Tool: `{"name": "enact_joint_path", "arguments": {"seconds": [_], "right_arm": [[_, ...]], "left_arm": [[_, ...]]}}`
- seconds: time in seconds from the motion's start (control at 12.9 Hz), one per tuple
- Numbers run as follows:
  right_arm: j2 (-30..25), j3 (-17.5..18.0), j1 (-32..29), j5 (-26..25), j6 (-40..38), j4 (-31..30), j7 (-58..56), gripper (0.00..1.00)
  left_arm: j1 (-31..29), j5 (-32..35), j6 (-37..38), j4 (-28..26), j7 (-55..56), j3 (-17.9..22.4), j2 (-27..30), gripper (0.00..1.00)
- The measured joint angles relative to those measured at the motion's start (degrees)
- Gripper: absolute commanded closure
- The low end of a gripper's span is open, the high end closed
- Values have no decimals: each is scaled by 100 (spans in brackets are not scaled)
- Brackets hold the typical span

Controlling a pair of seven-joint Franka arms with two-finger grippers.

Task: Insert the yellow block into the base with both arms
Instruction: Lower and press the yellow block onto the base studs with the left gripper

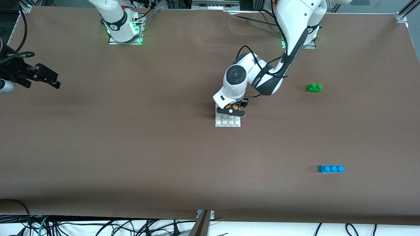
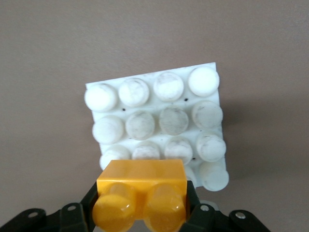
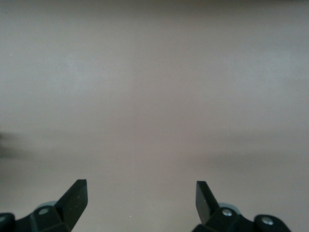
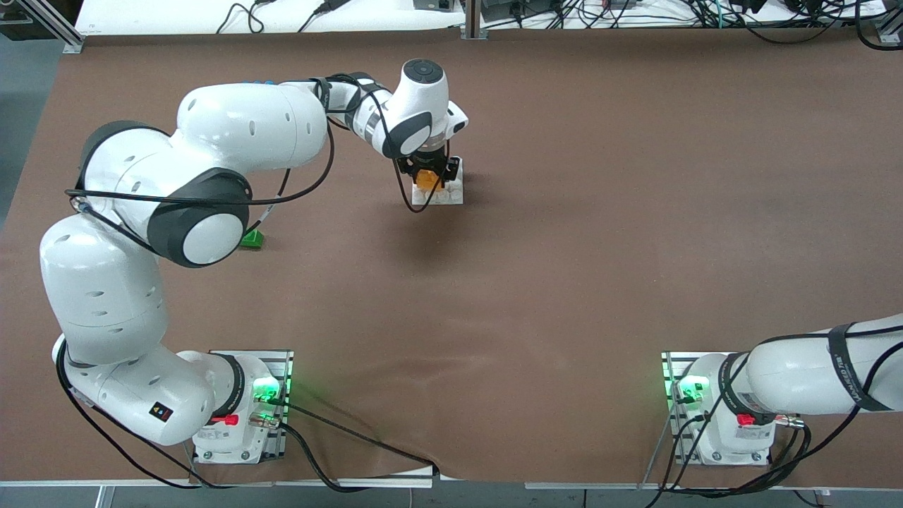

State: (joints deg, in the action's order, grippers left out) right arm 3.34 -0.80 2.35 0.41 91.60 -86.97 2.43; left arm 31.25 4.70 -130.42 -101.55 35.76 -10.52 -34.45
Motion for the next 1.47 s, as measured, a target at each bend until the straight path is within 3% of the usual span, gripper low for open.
{"name": "enact_joint_path", "arguments": {"seconds": [0.31, 1.47], "right_arm": [[0, 0, 0, 0, 1, 0, 0, 1], [0, 0, 0, 0, 2, 0, -2, 1]], "left_arm": [[79, 0, -1, 243, 60, 1, -181, 62], [94, 0, -1, 285, 264, 48, -264, 59]]}}
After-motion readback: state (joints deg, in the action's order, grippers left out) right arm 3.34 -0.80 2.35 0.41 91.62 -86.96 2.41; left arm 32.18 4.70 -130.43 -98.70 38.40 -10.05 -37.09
